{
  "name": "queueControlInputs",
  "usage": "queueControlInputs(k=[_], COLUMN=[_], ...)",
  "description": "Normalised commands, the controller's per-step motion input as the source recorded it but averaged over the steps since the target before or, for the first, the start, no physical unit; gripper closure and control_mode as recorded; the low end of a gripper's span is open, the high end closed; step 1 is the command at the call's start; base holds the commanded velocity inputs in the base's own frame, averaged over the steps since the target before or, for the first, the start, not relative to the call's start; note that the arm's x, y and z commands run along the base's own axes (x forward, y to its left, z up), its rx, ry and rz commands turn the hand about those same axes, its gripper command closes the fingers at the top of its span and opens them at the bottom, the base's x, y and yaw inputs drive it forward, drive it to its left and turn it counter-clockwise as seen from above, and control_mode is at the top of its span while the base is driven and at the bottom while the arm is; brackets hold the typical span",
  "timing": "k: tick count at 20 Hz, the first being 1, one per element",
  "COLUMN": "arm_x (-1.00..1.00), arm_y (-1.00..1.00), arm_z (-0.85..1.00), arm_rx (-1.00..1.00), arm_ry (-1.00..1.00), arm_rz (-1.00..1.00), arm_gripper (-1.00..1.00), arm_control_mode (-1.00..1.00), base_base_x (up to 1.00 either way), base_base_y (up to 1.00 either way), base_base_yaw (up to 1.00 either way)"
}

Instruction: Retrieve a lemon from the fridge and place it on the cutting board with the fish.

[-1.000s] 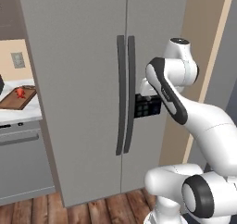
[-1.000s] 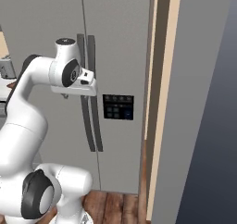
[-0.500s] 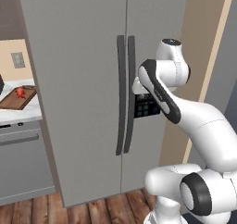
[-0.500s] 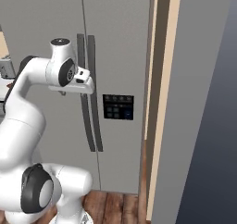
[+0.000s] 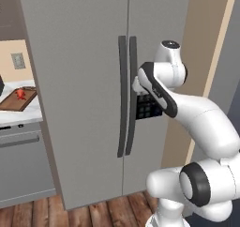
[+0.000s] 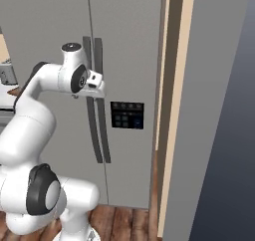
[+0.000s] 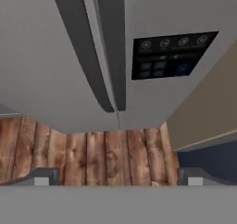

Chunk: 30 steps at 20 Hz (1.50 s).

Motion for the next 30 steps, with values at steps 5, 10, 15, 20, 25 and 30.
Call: queueControlInputs(k=[5,10,15,20,25,30], arm_x=[0.32,0.12,0.21,0.42,0.16,0.25], arm_y=[-0.14,0.07,0.04,0.00,0.00,0.06], arm_z=[-0.31,-0.10,0.00,0.00,0.00,0.00], arm_rx=[0.00,0.00,0.00,0.00,0.00,0.00], arm_ry=[-0.28,-0.18,-0.02,0.00,0.00,0.00], arm_rz=[0.00,0.00,0.00,0.02,0.04,0.04], arm_gripper=[-1.00,-1.00,-1.00,-1.00,-1.00,-1.00], arm_control_mode=[-1.00,-1.00,-1.00,-1.00,-1.00,-1.00], base_base_x=[0.00,0.00,0.00,0.00,0.00,0.00], base_base_y=[0.00,0.00,0.00,0.00,0.00,0.00], base_base_yaw=[0.00,0.00,0.00,0.00,0.00,0.00])
